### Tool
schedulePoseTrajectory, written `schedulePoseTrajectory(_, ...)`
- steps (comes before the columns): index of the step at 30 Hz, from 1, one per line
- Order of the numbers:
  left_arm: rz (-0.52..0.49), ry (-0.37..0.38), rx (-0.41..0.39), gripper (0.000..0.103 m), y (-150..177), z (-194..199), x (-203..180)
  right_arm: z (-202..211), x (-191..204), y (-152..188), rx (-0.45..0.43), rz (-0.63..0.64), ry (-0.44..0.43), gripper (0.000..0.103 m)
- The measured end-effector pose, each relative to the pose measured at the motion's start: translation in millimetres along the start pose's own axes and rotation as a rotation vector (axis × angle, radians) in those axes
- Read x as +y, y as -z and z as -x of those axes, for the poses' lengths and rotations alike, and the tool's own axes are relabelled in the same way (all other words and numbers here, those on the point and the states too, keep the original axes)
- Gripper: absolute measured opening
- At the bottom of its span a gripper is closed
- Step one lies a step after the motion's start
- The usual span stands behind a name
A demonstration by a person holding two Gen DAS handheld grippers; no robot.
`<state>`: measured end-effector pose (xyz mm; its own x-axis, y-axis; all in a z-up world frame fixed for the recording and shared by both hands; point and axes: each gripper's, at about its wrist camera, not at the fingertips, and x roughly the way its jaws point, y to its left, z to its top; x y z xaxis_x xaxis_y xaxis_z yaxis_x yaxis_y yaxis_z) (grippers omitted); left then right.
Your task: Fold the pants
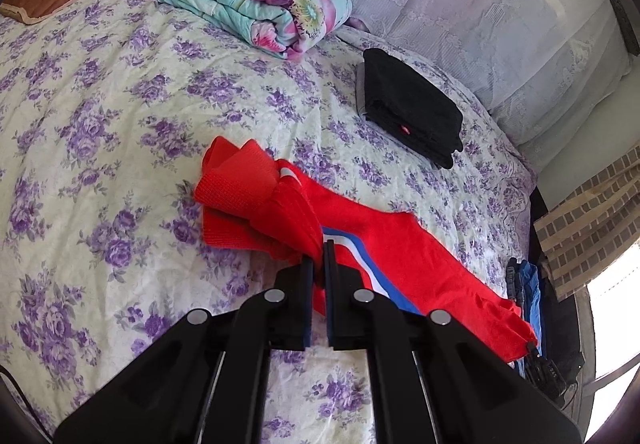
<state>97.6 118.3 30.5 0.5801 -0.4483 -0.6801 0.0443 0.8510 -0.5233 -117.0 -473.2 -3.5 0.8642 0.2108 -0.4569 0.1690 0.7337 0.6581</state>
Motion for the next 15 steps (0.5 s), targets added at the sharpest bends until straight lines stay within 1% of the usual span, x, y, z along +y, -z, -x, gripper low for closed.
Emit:
schedulePoseTrajectory(2, 0.002, 0.02, -0.011, 0.004, -14.4, -5.3, -5.6, -9.7, 3.4, -22.3, -0.002, -0.013, -0.025, 0.008)
schedulePoseTrajectory(4, 0.01, 0.048, -0.023, 0.004, -31.0, -12.6, -10.8, -28.0, 4.7, -47.1, 0.007, -0.022, -0.043, 0.007)
schedulePoseTrajectory(7, 0.038, 0.081, -0.025, 0.004, -60.4, -30.4, -17.8, -67.7, 2.1, -87.7, 0.021, -0.058, -0.053, 0.007)
schedulePoseTrajectory(9, 0.048, 0.083, -0.019, 0.004, -79.1, -44.2, -23.8, -96.1, -1.2, -112.9, 0.026, -0.083, -0.048, 0.007)
schedulePoseTrajectory(10, 0.046, 0.072, -0.012, 0.004, -86.8, -51.7, -27.6, -109.1, -2.5, -122.9, 0.033, -0.091, -0.044, 0.007)
schedulePoseTrajectory(13, 0.063, 0.048, 0.018, 0.008, -90.6, -61.4, -34.1, -129.6, -6.7, -135.0, 0.032, -0.135, -0.057, 0.007)
schedulePoseTrajectory(14, 0.046, 0.047, 0.026, 0.011, -87.0, -59.8, -36.0, -130.9, -5.3, -134.5, 0.031, -0.125, -0.06, 0.007)
schedulePoseTrajectory(15, 0.02, 0.043, 0.031, 0.013, -81.4, -55.9, -37.9, -130.2, -3.7, -133.6, 0.026, -0.112, -0.057, 0.007)
